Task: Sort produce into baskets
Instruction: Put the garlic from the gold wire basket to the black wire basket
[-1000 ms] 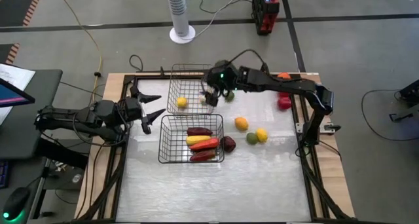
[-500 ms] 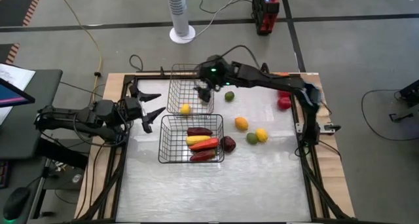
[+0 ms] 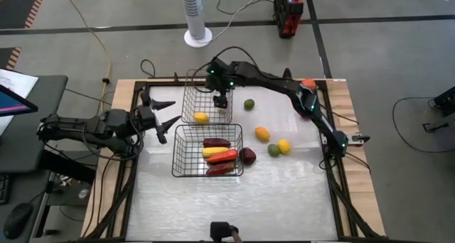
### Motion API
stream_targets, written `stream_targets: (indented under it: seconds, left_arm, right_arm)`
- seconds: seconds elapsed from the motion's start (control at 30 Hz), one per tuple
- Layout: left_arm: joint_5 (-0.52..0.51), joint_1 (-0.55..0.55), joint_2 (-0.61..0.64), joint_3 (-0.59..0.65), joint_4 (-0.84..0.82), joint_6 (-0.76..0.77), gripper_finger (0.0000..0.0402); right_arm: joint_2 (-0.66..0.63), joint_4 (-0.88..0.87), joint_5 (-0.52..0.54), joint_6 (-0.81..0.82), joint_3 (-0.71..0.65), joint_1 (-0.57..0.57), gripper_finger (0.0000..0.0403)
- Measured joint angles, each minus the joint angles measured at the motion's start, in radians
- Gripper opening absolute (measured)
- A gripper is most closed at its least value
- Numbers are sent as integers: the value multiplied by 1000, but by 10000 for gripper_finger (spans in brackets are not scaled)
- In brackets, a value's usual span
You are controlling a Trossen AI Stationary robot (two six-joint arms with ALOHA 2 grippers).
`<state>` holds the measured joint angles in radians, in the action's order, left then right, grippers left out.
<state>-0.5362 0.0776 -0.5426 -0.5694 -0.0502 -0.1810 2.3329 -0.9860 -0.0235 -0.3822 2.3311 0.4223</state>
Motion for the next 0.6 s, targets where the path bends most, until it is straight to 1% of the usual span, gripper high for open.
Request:
stream_targets:
  seconds: [0.13, 0.4, 0.6]
  left_arm:
    - [-21, 0, 0, 0, -35, 2, 249]
    - [-29, -1, 0, 0, -61, 26, 249]
    - [-28, -1, 0, 0, -94, 54, 249]
  right_arm:
    - [26, -24, -2, 10, -2, 17, 340]
    - [87, -55, -1, -49, -1, -24, 333]
    - [134, -80, 63, -93, -3, -59, 332]
